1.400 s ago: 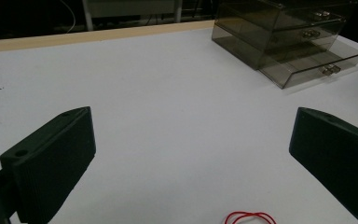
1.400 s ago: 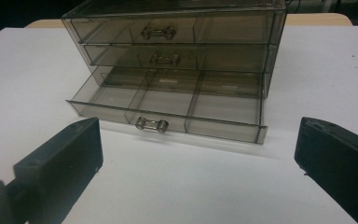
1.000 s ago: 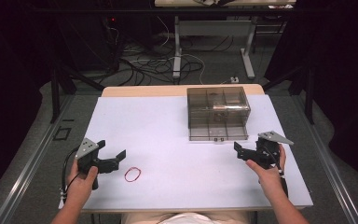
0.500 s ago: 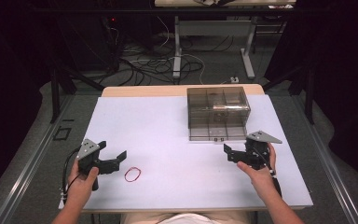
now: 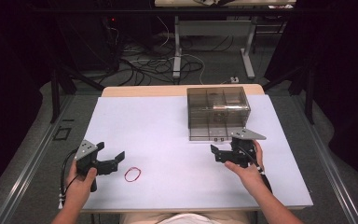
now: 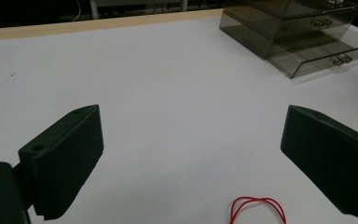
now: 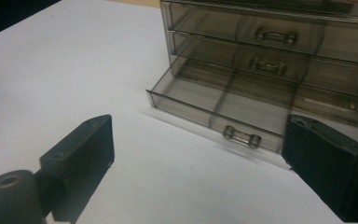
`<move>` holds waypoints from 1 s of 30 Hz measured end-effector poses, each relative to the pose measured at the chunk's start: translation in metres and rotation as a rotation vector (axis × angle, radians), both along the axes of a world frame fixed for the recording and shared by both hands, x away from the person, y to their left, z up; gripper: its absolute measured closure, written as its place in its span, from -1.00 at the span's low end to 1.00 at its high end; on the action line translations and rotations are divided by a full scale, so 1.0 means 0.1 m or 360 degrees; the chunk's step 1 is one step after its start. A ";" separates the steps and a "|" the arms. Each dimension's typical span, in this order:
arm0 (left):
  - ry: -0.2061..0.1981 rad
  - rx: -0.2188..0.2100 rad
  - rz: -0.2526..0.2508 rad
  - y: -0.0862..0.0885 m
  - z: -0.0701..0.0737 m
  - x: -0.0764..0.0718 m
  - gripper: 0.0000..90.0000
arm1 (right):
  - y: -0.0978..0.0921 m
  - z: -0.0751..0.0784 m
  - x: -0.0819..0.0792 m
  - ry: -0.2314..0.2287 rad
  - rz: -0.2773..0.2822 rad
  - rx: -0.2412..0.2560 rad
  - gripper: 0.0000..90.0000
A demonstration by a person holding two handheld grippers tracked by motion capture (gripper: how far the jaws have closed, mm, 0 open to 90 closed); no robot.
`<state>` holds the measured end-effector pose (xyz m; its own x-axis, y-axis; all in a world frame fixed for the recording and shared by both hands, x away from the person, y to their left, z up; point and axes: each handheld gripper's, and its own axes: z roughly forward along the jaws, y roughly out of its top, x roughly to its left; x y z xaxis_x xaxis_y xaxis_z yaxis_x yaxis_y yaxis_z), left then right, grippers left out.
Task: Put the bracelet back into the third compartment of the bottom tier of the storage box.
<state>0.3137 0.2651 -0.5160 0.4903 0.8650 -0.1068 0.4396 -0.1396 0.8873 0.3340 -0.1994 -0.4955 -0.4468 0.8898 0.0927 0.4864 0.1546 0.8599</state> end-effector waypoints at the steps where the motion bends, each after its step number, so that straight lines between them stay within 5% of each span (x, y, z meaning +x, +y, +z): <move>1: 0.0002 0.0000 0.0001 0.00 0.00 0.00 -0.87 | 0.03 0.01 0.01 0.0006 0.0018 0.0000 -0.77; 30: 0.0002 0.0010 -0.0002 0.02 0.00 -0.02 -0.86 | 1.06 0.15 0.09 0.0073 0.0492 -0.0081 -0.39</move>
<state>0.3121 0.2667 -0.5163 0.4912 0.8650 -0.1020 0.4405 -0.1457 0.8859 0.3433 -0.0934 -0.4801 -0.6931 0.7166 0.0780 0.4480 0.3434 0.8254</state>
